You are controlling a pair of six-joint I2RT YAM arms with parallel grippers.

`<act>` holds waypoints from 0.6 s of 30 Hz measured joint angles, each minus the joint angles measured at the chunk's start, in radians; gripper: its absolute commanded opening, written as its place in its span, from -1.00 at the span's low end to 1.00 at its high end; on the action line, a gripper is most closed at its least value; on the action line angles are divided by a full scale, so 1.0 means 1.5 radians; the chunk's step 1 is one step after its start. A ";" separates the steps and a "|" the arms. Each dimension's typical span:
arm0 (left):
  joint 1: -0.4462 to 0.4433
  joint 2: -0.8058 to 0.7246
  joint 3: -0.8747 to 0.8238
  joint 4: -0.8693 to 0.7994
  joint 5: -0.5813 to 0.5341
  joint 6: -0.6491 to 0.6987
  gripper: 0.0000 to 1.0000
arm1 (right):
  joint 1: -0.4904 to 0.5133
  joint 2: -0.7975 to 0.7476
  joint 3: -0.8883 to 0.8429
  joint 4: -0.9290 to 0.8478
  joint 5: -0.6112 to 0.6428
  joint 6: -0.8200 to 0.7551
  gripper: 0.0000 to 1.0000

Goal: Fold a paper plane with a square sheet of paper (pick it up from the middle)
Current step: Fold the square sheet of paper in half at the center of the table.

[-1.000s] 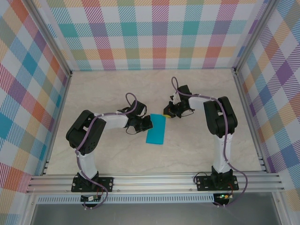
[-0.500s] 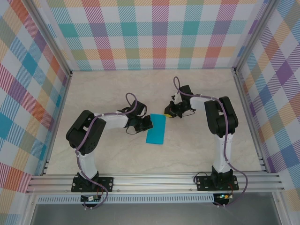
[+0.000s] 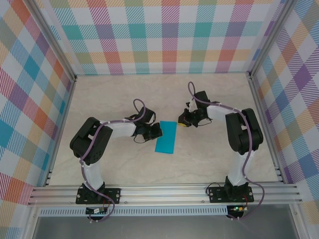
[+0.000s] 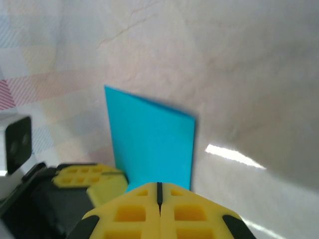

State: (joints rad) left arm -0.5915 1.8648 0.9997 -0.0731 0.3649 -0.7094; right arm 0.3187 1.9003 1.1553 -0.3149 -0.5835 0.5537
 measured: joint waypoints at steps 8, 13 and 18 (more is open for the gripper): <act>0.000 -0.001 0.000 0.001 0.000 0.000 -1.00 | 0.056 -0.057 -0.164 0.124 -0.041 0.087 -1.00; 0.000 -0.001 -0.001 0.001 0.000 0.000 -1.00 | 0.105 -0.094 -0.245 0.161 -0.048 0.130 -1.00; 0.000 -0.001 -0.001 0.001 0.000 0.000 -1.00 | 0.124 -0.107 -0.272 0.197 -0.046 0.148 -1.00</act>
State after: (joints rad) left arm -0.5915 1.8633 0.9989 -0.0723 0.3645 -0.7094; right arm 0.5045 1.7405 0.7467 -0.0193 -0.6525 0.7750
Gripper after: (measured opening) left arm 0.040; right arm 0.044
